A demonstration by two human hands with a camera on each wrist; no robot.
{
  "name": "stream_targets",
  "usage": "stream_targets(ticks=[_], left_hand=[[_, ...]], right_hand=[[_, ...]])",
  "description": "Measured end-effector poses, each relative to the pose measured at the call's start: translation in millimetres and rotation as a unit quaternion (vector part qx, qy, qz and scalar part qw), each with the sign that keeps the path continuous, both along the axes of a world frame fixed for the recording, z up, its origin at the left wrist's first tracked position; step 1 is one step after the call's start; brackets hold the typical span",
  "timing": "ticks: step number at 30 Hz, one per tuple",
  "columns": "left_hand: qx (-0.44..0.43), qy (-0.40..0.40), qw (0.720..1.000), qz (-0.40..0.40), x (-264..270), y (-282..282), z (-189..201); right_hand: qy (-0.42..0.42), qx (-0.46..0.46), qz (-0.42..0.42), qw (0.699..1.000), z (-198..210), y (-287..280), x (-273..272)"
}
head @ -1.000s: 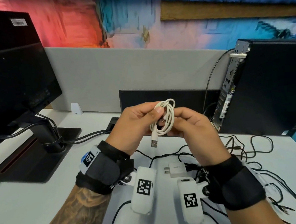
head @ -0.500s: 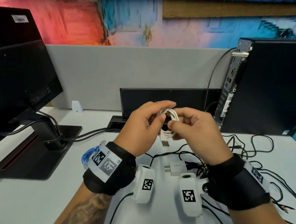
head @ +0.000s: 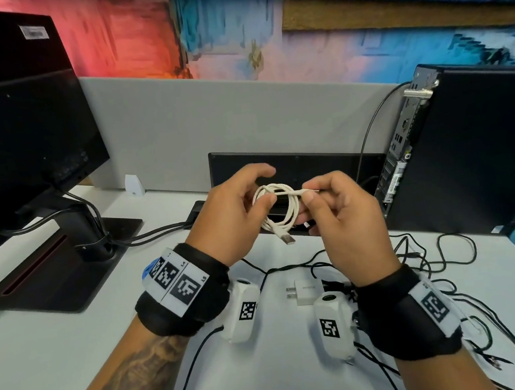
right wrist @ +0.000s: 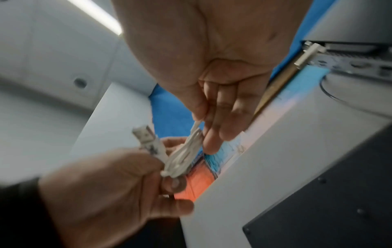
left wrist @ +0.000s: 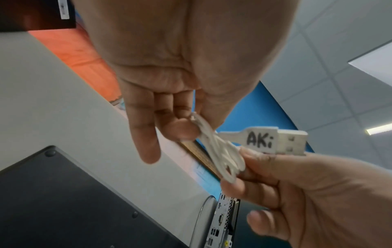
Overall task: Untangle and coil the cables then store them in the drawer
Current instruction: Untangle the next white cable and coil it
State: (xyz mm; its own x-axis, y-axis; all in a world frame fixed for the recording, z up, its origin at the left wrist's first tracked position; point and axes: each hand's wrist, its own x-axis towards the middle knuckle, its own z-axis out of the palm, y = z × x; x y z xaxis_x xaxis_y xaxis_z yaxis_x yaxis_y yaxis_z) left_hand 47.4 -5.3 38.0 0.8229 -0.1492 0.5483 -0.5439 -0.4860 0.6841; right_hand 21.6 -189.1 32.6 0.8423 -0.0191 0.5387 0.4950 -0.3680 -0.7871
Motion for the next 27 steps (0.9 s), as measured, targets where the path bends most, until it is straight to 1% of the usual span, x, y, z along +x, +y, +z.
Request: stream_targets(ticks=[2, 5, 9, 12, 13, 14, 17, 20, 21, 23, 25, 27], left_hand=[[-0.020, 0.022, 0.999, -0.028, 1.6, -1.3, -2.0], [-0.037, 0.061, 0.996, -0.045, 3.5, -2.7, -4.0], [-0.093, 0.072, 0.991, -0.069, 4.1, 4.0, 1.6], [-0.146, 0.075, 0.985, -0.047, 4.1, 4.3, 2.9], [-0.160, 0.083, 0.983, -0.035, 5.4, 4.7, 1.4], [-0.153, 0.093, 0.984, -0.022, 8.7, 5.9, -1.7], [-0.055, 0.167, 0.984, 0.017, 29.0, 10.2, -17.6], [0.045, 0.231, 0.969, 0.072, 55.9, 9.7, -29.2], [0.068, 0.242, 0.964, 0.088, 64.8, 8.4, -31.8], [0.121, 0.257, 0.953, 0.107, 81.3, 3.2, -35.5], [0.202, 0.272, 0.934, 0.118, 88.9, -4.9, -40.5], [0.300, 0.286, 0.902, 0.122, 92.8, -11.7, -50.1]], right_hand=[[0.022, 0.047, 0.017, 0.999, 2.8, -2.8, 0.2], [0.036, 0.088, 0.028, 0.995, 6.5, -9.3, 0.5], [0.058, 0.124, 0.041, 0.990, 7.3, -10.9, 2.5], [0.117, 0.172, 0.054, 0.977, 4.9, -9.3, 5.6], [0.137, 0.168, 0.060, 0.974, 3.6, -9.8, 7.0], [0.153, 0.151, 0.064, 0.975, 1.4, -11.6, 8.4], [0.176, 0.059, 0.035, 0.982, -8.0, -25.3, 14.4], [0.210, -0.056, 0.018, 0.976, -12.0, -41.5, 12.9], [0.218, -0.092, 0.021, 0.971, -10.4, -46.6, 10.2], [0.220, -0.135, 0.020, 0.966, -3.9, -60.0, 2.7], [0.219, -0.175, 0.007, 0.960, 2.5, -78.4, -3.8], [0.235, -0.222, 0.003, 0.946, 5.3, -94.9, -12.4]])
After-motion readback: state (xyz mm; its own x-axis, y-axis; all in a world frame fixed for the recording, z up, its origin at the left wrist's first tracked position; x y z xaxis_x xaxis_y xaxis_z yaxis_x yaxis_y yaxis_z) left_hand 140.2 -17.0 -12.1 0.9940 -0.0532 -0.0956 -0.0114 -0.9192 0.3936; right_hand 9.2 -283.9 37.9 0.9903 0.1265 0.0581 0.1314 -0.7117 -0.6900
